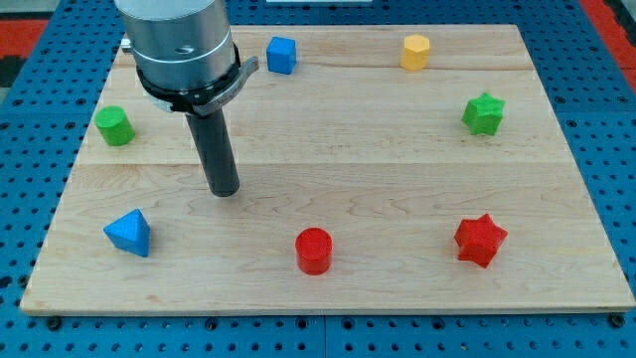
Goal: Move your arm to the center right
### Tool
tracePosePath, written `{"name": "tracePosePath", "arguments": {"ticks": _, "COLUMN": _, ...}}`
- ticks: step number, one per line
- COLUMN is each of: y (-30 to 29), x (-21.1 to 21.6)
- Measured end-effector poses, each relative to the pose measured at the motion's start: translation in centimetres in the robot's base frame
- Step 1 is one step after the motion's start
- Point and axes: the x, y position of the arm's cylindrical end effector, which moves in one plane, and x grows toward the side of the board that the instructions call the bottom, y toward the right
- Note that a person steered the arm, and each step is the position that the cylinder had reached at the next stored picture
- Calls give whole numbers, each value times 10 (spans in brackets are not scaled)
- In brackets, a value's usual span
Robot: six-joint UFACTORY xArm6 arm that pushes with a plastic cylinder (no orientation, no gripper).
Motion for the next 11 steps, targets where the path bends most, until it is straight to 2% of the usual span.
{"name": "tracePosePath", "arguments": {"ticks": 6, "y": 3, "x": -10}}
{"name": "tracePosePath", "arguments": {"ticks": 7, "y": 19, "x": -10}}
{"name": "tracePosePath", "arguments": {"ticks": 8, "y": 58, "x": -33}}
{"name": "tracePosePath", "arguments": {"ticks": 9, "y": 146, "x": -65}}
{"name": "tracePosePath", "arguments": {"ticks": 10, "y": 223, "x": -70}}
{"name": "tracePosePath", "arguments": {"ticks": 11, "y": 277, "x": -15}}
